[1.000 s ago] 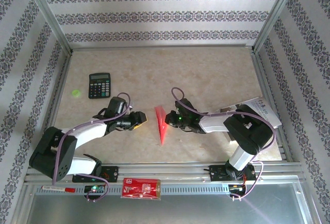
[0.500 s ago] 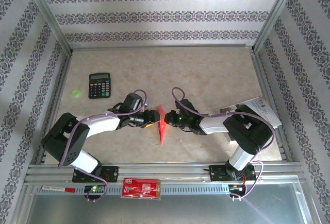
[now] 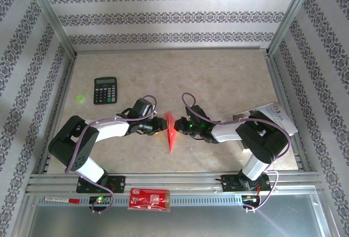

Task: Fold a paper plane with a square sheet of paper (pick it up from the middle)
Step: Turn over a paper plane at the center of the table.

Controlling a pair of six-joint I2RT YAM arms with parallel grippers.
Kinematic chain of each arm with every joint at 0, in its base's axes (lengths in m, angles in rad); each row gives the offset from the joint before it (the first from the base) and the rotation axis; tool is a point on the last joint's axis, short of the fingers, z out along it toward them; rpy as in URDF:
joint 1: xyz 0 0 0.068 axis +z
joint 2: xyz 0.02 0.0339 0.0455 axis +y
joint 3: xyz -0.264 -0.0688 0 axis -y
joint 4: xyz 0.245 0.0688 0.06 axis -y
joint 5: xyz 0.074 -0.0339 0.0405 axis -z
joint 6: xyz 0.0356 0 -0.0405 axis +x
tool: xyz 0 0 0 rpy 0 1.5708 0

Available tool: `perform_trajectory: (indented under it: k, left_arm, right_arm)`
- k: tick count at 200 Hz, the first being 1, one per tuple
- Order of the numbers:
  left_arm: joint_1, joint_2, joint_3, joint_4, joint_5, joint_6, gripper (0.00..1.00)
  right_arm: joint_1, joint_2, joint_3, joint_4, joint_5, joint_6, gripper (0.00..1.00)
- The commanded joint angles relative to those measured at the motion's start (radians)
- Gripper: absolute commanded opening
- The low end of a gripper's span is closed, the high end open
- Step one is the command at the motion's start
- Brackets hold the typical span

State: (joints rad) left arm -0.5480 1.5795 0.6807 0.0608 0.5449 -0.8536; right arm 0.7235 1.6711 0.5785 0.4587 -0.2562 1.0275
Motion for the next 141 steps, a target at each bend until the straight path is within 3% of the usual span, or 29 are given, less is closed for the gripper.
perform_trajectory:
  k: [1,71,141]
  left_arm:
    - [-0.003,0.03,0.032,-0.025,-0.007,0.031,0.33]
    - [0.023,0.048,0.042,-0.004,0.006,0.031,0.12]
    - [0.057,0.043,0.006,0.08,0.01,-0.018,0.02]
  right_arm:
    - [-0.005,0.007,-0.008,0.022,-0.005,0.017,0.0]
    - [-0.026,-0.005,-0.019,0.02,0.001,0.005,0.0]
    - [-0.058,-0.025,-0.038,0.025,0.009,0.005,0.0]
